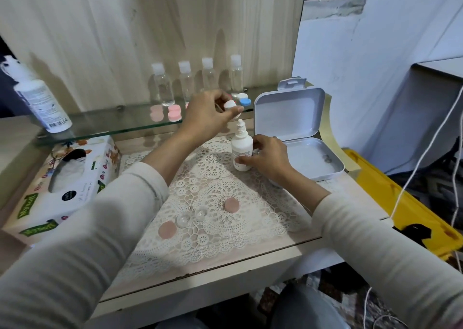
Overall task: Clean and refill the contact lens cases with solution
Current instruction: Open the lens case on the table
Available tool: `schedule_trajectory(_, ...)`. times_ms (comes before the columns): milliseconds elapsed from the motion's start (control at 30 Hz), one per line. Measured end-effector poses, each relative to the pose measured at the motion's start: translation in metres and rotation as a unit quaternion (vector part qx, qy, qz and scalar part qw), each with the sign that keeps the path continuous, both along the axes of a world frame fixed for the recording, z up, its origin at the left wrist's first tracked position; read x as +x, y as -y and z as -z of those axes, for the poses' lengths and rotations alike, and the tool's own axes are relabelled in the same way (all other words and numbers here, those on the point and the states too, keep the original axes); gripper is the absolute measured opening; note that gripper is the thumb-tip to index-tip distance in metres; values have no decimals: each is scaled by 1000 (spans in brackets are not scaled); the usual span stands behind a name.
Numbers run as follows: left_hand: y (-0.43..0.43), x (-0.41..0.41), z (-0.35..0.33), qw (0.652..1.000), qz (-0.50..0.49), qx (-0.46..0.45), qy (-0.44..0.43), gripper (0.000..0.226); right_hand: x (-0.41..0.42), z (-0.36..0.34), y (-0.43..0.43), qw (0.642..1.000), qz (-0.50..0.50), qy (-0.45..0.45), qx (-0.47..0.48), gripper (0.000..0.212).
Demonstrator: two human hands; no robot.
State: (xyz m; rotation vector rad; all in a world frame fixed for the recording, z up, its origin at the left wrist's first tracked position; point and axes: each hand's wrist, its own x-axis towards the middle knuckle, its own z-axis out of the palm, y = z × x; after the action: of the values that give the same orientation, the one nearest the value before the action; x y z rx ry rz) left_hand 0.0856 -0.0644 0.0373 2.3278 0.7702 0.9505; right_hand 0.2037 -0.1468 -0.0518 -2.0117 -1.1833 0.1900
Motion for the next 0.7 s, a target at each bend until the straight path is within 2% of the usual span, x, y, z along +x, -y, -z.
schedule_trajectory(167, 6, -44, 6, 999, -29, -26, -11, 18, -8, -6, 9, 999, -17, 1, 32, 55)
schedule_trajectory(433, 19, -135, 72, 987, -109, -67, -99, 28, -24, -21, 31, 994, -95, 3, 51, 53)
schedule_trajectory(567, 29, -155, 93, 982, -134, -64, -114, 34, -35, -23, 40, 989, -127, 71, 28, 51)
schedule_trajectory(700, 30, -163, 105, 982, -140, -64, -106, 30, -41, -18, 42, 977, -160, 138, 3, 55)
